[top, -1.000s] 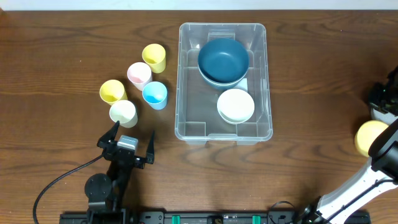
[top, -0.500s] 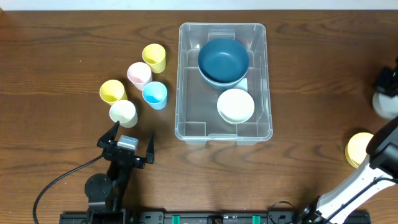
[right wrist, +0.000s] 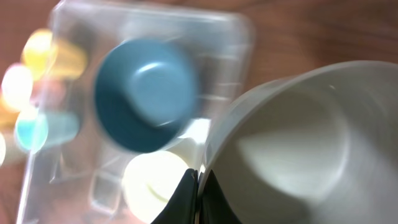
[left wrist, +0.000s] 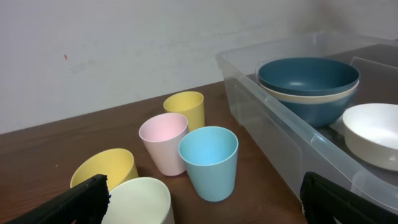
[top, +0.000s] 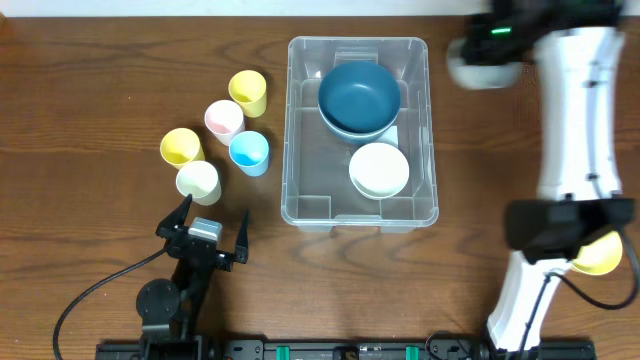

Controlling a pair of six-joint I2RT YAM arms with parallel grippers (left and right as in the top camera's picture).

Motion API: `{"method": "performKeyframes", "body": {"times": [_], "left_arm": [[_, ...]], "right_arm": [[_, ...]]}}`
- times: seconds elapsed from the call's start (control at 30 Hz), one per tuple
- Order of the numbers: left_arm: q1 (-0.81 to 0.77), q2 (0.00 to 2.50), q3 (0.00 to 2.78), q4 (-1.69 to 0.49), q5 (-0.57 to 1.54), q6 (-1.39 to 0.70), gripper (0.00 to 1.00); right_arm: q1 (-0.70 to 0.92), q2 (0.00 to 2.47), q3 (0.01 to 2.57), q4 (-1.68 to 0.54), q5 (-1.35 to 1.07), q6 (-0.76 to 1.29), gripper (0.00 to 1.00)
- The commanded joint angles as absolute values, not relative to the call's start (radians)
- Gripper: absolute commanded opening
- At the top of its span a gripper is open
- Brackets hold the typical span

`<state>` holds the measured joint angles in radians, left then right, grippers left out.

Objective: Pack container
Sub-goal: 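Lift the white bowl with the right gripper and carry it over the bin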

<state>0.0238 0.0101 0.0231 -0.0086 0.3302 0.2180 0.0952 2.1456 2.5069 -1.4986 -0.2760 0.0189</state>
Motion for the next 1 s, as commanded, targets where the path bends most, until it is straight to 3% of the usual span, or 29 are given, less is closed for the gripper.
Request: {"method": "performKeyframes", "body": {"times": [0.0, 0.27, 0.67, 0.97], "left_arm": [[0.028, 0.004, 0.004, -0.044, 0.336, 0.231, 0.98], [0.028, 0.004, 0.004, -0.044, 0.336, 0.231, 0.98], [0.028, 0.004, 0.004, -0.044, 0.336, 0.231, 0.98], [0.028, 0.004, 0.004, -0.043, 0.336, 0.231, 0.98]], "right_arm": [[0.271, 2.138, 2.521, -1.533, -0.011, 0.099, 0.01], [0.528, 2.138, 2.477, -1.631, 0.184, 0.211, 0.01], [0.578, 2.138, 2.13, -1.557, 0.094, 0.264, 0.01], [0.649, 2.138, 2.079, -1.462, 0.088, 0.255, 0.01]]}}
